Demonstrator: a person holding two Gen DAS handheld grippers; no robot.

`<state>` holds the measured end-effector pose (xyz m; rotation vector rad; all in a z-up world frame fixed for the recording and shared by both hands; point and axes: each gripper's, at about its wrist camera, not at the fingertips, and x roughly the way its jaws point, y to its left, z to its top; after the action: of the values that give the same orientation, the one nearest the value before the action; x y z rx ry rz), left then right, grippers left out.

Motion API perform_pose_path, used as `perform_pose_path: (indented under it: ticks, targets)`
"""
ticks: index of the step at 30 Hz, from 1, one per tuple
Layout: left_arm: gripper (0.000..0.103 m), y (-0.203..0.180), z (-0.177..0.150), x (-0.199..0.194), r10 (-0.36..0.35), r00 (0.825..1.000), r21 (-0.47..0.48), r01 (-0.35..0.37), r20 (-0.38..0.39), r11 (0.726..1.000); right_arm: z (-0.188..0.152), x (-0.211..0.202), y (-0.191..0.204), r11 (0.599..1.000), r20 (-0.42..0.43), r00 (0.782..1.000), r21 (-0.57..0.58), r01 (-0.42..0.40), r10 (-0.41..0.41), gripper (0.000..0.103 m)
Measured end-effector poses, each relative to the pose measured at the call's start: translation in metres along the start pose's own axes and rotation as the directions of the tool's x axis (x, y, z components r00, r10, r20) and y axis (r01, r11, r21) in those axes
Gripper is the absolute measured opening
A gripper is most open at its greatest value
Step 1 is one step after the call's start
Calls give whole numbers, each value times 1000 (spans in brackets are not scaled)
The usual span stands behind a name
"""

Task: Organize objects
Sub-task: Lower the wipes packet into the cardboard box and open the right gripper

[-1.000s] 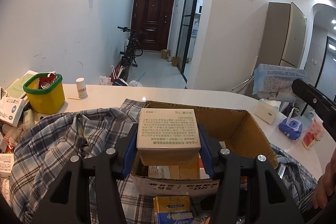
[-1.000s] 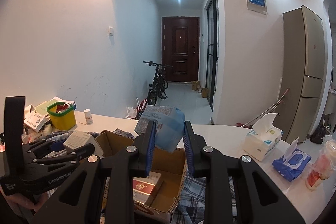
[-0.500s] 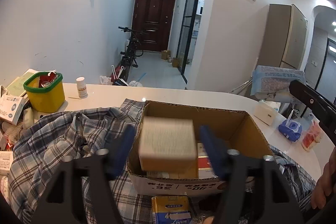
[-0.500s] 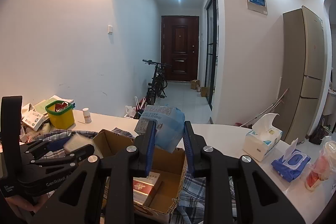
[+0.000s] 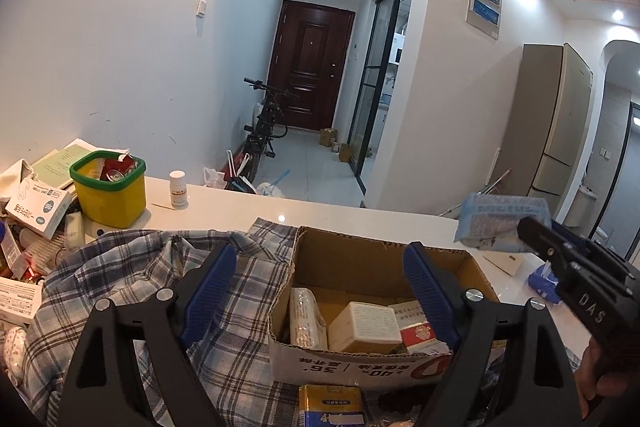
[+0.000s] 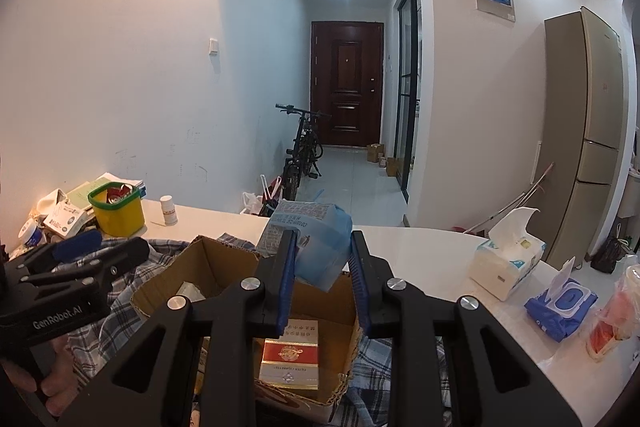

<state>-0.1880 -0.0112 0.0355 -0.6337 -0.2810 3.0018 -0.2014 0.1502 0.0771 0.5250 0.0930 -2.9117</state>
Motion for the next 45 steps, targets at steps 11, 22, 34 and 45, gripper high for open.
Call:
perform_pose_path:
  ticks: [11,22,34,45]
  targets:
    - [103,7,4,-18,38,994,-32,-35,105,999,-6,16,5,1000,-48,999,-9,-14,13,25]
    - [103,8,5,-22,35,992,-39,-30,123,999,-18,37,8,999,-114,993,-18,-36,33,29]
    - [103,4,6,-26,38,991,-17,-36,125,999,-13,26,13,999,-68,998,-34,3,-5,72]
    - [103,2,37,-83,30,969,-11,-29,246,1000,11,-5,3,1000,13,1000,4,-2,2,72]
